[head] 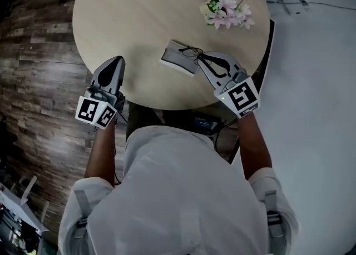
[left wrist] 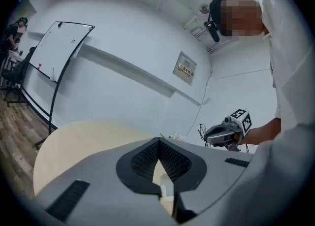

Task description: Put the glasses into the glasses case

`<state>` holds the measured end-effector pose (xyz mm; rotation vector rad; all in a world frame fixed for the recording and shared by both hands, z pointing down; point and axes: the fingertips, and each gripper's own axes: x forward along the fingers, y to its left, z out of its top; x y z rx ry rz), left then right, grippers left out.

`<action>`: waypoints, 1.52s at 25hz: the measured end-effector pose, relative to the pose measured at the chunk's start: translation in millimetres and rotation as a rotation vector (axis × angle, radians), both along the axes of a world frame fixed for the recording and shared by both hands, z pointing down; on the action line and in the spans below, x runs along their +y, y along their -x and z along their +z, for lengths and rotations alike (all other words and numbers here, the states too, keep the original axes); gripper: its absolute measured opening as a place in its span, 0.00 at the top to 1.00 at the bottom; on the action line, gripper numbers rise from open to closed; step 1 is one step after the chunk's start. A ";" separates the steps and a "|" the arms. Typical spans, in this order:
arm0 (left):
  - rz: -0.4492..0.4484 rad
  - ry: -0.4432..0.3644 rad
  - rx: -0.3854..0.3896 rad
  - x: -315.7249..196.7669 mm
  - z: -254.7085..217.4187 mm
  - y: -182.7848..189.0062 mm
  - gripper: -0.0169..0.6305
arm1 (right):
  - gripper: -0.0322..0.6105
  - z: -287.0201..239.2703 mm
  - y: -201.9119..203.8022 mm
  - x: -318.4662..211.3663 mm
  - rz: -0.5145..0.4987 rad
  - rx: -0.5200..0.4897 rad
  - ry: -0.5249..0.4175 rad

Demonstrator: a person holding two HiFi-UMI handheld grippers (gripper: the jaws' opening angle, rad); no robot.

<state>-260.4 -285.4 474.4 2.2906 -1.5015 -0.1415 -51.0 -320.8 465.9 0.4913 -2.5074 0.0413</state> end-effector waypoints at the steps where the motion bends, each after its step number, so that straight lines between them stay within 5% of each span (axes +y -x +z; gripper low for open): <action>1: 0.017 -0.003 0.006 -8.2 1.8 1.2 0.95 | 0.89 8.7 1.9 -5.1 -0.005 0.034 0.005; 20: 0.125 0.025 0.016 -29.2 44.3 5.9 0.95 | 0.89 167.2 2.0 -9.2 -0.077 0.435 0.320; 38: 0.115 0.032 0.032 -1.9 54.5 22.1 0.95 | 0.89 229.9 0.2 7.1 -0.141 0.577 0.429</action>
